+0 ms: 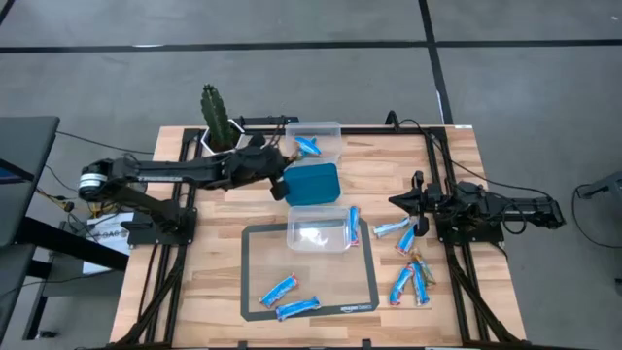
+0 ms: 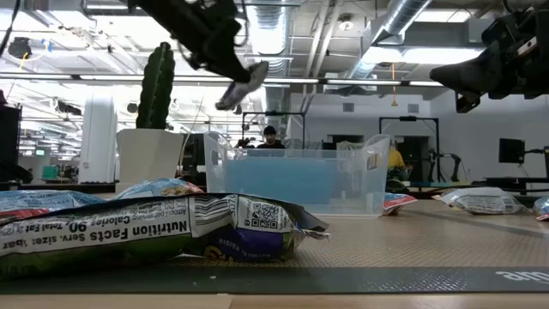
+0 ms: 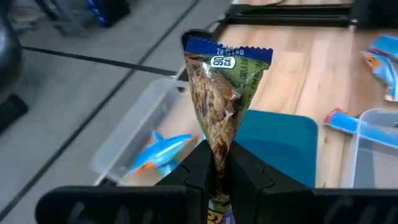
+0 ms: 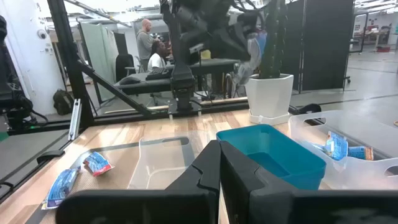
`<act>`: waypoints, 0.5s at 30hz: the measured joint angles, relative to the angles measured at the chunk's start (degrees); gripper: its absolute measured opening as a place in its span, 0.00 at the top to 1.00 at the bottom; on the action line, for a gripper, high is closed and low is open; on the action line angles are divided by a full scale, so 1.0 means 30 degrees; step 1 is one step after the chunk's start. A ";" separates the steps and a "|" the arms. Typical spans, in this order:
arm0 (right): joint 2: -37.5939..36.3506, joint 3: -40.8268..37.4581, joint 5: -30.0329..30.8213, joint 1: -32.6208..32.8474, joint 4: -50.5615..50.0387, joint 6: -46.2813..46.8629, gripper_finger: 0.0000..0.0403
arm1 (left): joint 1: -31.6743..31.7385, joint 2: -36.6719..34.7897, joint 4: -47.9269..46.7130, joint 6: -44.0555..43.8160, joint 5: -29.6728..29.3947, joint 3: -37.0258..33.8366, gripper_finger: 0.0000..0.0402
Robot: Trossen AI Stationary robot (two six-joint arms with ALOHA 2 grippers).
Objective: Pick and place Granola Bars by type
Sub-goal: Put the left blue granola bar into the blue bin
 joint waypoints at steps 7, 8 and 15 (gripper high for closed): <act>0.0002 0.0000 0.0000 0.0004 0.0000 0.0000 1.00 | 0.0345 0.4075 -0.2748 0.1384 0.2135 0.3649 0.92; 0.0000 0.0000 -0.0007 0.0000 0.0000 0.0000 1.00 | 0.0345 0.4659 -0.3269 0.1602 0.2213 0.4201 0.92; 0.0005 0.0000 -0.0004 0.0003 0.0000 0.0000 1.00 | 0.0458 0.7511 -0.5634 0.2818 0.2494 0.6409 0.92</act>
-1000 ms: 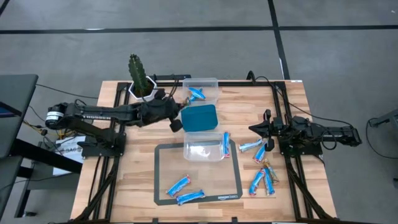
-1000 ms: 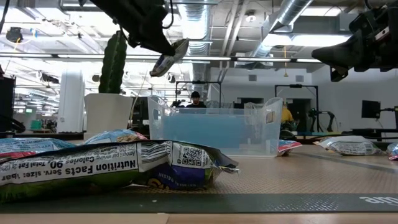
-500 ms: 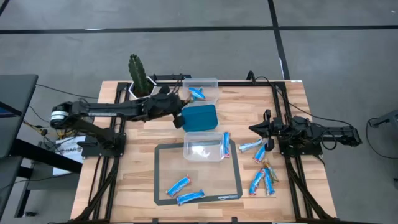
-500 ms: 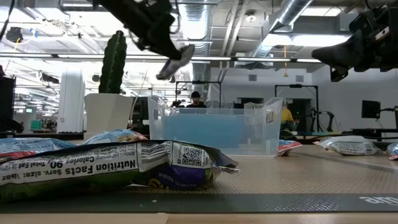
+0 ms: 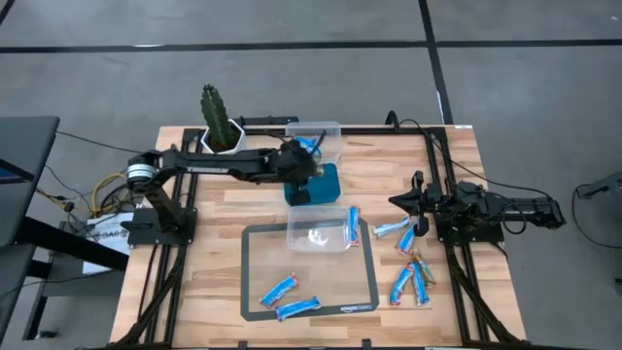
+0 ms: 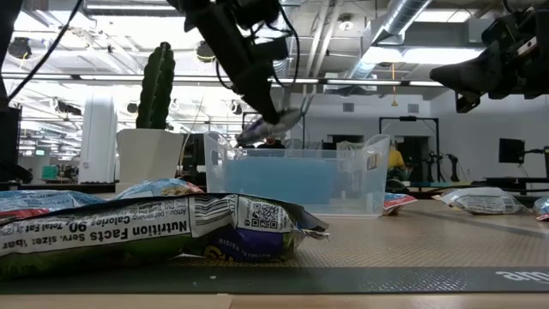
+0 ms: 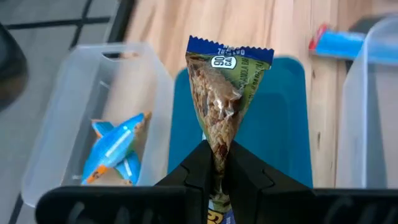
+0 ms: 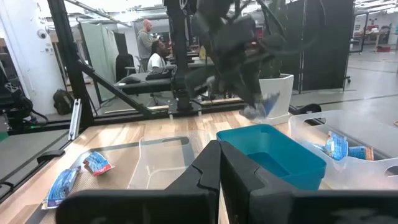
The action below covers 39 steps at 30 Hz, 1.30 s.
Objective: Pick and place Granola Bars by type
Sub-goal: Put the left blue granola bar into the blue bin, then put the red granola bar into the bottom transparent bin
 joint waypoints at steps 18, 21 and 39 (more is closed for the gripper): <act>-0.0007 0.0000 0.0004 0.0002 0.0000 0.0000 1.00 | 0.0025 0.0858 -0.0491 -0.0400 -0.0347 -0.0033 0.89; -0.0006 0.0000 0.0004 -0.0001 0.0000 0.0000 1.00 | 0.0018 0.0858 -0.0494 -0.0398 -0.0546 -0.0033 0.83; -0.0006 -0.0002 0.0004 0.0004 0.0000 0.0000 1.00 | -0.1739 -0.0094 -0.2775 -0.1042 -0.2532 -0.0047 0.66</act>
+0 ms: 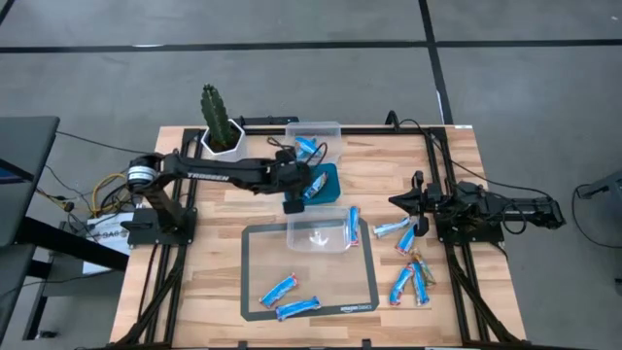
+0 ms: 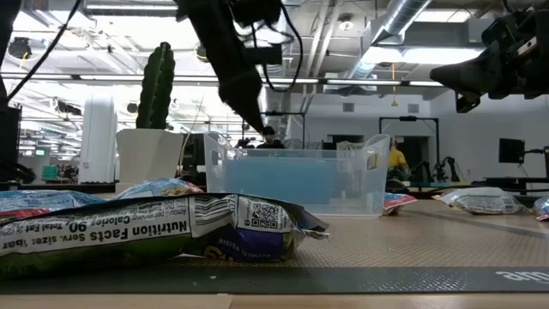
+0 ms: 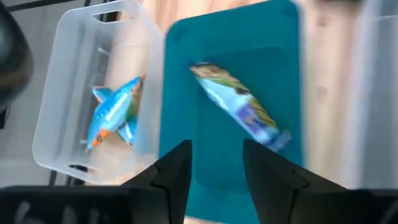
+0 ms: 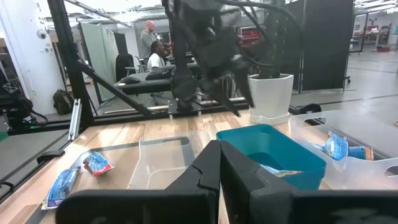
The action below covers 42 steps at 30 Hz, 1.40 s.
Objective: Pick and place Granola Bars by type
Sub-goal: Put the red granola bar into the bottom transparent bin
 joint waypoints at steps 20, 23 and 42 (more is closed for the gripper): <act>-0.0001 0.0002 0.0006 -0.0006 0.0000 0.0000 1.00 | -0.9137 -0.4898 -0.1505 -1.0338 0.0759 -0.4546 0.67; 0.0001 0.0000 0.0003 0.0000 0.0000 0.0000 1.00 | -1.0313 -0.4905 -0.0564 -1.1624 0.1758 -0.5072 0.67; 0.0004 0.0002 0.0007 -0.0007 0.0000 0.0000 1.00 | -1.3951 -0.3237 0.3346 -1.7634 0.2855 -0.6404 0.67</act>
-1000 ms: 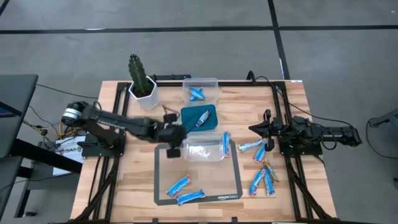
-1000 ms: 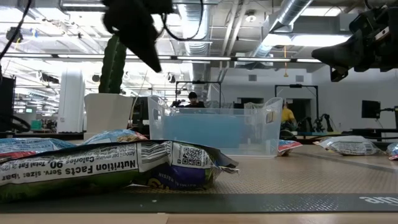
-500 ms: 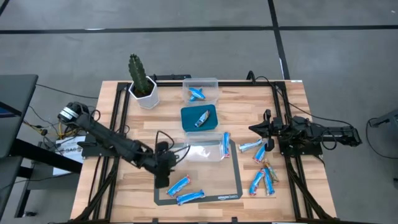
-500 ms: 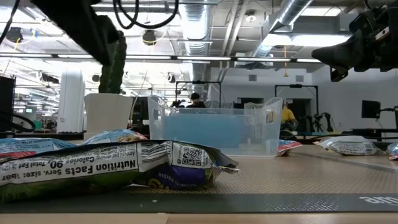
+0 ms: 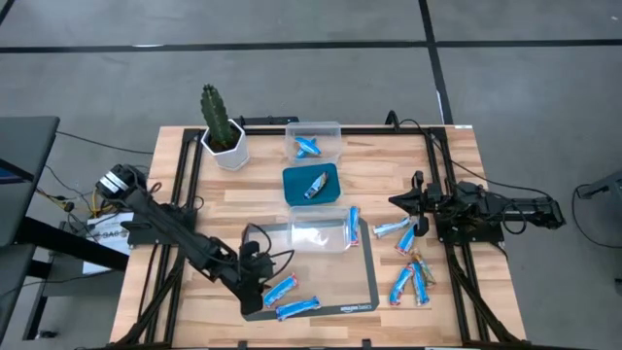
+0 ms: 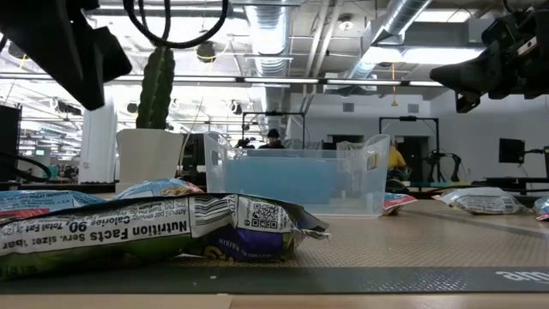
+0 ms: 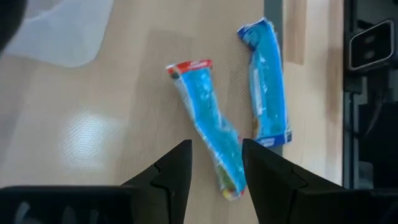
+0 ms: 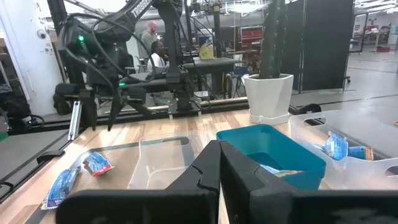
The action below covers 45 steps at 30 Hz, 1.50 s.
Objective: Pick and place Granola Bars by type
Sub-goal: Put the red granola bar into the bottom transparent bin
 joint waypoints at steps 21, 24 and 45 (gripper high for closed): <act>-0.0006 0.0000 0.0000 0.0000 0.0098 0.0000 1.00 | 0.1035 0.3733 0.1249 -0.1392 0.3106 0.0835 0.42; 0.0002 0.0000 0.0000 0.0000 0.0109 0.0000 1.00 | 0.1035 0.4213 0.1149 -0.1309 0.3213 0.1056 0.41; 0.0002 0.0000 0.0000 0.0005 0.0146 0.0000 1.00 | 0.1082 0.5308 0.1419 -0.1837 0.3830 0.1078 0.59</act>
